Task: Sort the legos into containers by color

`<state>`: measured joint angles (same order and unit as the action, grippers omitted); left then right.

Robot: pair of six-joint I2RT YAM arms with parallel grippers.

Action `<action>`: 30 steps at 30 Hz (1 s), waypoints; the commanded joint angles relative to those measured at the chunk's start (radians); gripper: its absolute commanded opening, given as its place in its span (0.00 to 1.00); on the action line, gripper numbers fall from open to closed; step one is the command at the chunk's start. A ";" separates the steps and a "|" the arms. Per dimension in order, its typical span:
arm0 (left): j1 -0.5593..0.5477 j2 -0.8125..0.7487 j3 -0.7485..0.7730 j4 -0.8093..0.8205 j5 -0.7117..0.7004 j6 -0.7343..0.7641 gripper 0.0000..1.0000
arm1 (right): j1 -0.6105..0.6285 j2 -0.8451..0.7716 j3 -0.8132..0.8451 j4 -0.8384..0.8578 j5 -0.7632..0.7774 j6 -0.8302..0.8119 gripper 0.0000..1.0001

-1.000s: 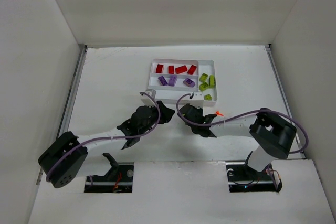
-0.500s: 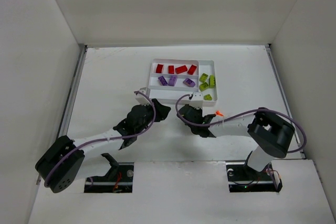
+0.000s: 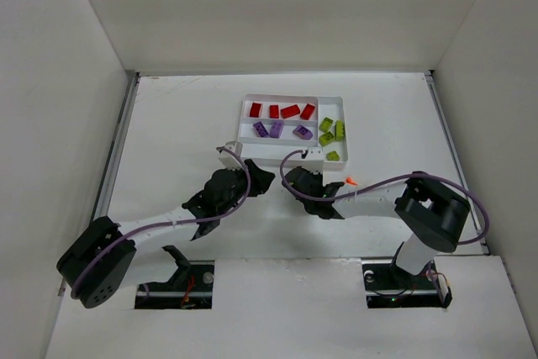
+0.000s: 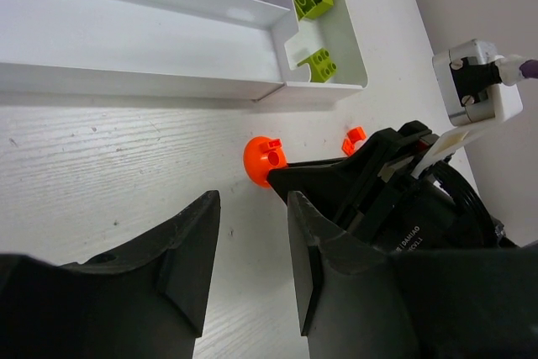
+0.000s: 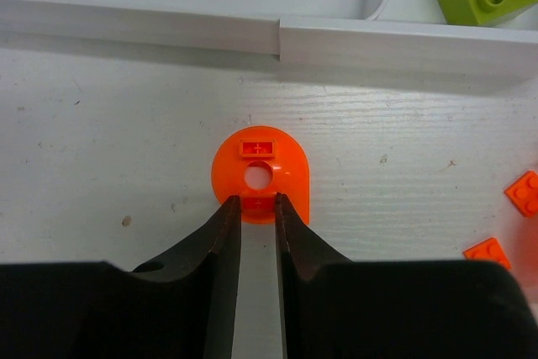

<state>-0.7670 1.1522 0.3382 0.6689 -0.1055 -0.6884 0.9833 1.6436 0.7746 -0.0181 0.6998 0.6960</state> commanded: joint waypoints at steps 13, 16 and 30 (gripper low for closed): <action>0.036 -0.097 -0.047 0.049 -0.048 -0.007 0.35 | -0.002 -0.142 0.052 0.009 0.003 -0.036 0.22; 0.064 -0.167 -0.080 0.038 -0.108 -0.008 0.35 | -0.028 -0.096 0.132 0.055 -0.040 -0.088 0.22; 0.185 -0.273 -0.119 -0.034 -0.094 -0.057 0.37 | -0.088 0.251 0.502 0.090 -0.174 -0.130 0.25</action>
<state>-0.5873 0.8822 0.2264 0.6163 -0.2096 -0.7307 0.8959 1.8637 1.2167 0.0402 0.5598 0.5720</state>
